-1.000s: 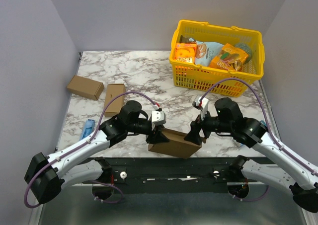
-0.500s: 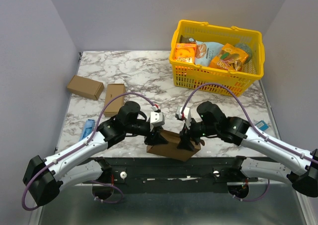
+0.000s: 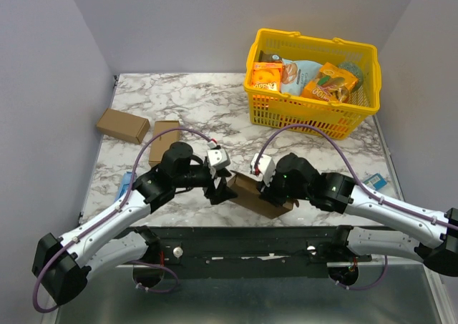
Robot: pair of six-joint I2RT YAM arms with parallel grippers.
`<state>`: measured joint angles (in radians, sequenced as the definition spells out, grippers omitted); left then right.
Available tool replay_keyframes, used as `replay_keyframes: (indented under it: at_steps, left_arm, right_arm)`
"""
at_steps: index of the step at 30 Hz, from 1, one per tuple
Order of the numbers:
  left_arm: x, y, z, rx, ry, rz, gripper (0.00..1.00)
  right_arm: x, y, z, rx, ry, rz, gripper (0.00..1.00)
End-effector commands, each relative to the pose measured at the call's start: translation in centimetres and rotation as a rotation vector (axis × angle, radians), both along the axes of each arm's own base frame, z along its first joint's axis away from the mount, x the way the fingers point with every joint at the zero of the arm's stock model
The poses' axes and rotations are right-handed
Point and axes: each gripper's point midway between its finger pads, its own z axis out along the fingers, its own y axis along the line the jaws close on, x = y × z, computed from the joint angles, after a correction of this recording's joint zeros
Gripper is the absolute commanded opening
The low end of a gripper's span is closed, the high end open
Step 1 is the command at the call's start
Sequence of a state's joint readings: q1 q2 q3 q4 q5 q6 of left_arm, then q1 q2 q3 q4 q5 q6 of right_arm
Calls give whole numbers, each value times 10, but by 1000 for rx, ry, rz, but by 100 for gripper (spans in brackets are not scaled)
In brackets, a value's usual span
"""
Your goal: Fold the paper box
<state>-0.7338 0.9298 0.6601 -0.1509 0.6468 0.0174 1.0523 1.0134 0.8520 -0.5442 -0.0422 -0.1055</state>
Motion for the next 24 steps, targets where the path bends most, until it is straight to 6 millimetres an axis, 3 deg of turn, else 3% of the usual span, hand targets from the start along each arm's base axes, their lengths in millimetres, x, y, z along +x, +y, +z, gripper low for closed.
replay_keyframes:
  at_steps: [1, 5, 9, 11, 14, 20, 24]
  left_arm:
    - [39, 23, 37, -53, -116, 206, 85]
    - [51, 38, 64, -102, -186, 281, 89]
    - [61, 33, 74, -119, -169, 287, 78]
    - [68, 28, 67, -86, -141, 279, 75]
    - [72, 20, 73, -80, -161, 239, 73]
    - [58, 8, 66, -39, -152, 109, 73]
    - [49, 1, 59, -10, -138, 23, 78]
  right_arm:
    - [30, -22, 0, -113, -112, -135, 27]
    - [40, -25, 9, -155, -158, -153, 28]
    - [41, -20, 13, -156, -178, -110, 29]
    - [40, -18, 11, -166, -174, -92, 29]
    - [39, -14, 12, -157, -165, -77, 29]
    - [34, -13, 15, -130, -156, -68, 29]
    - [32, -12, 16, -119, -146, -62, 29]
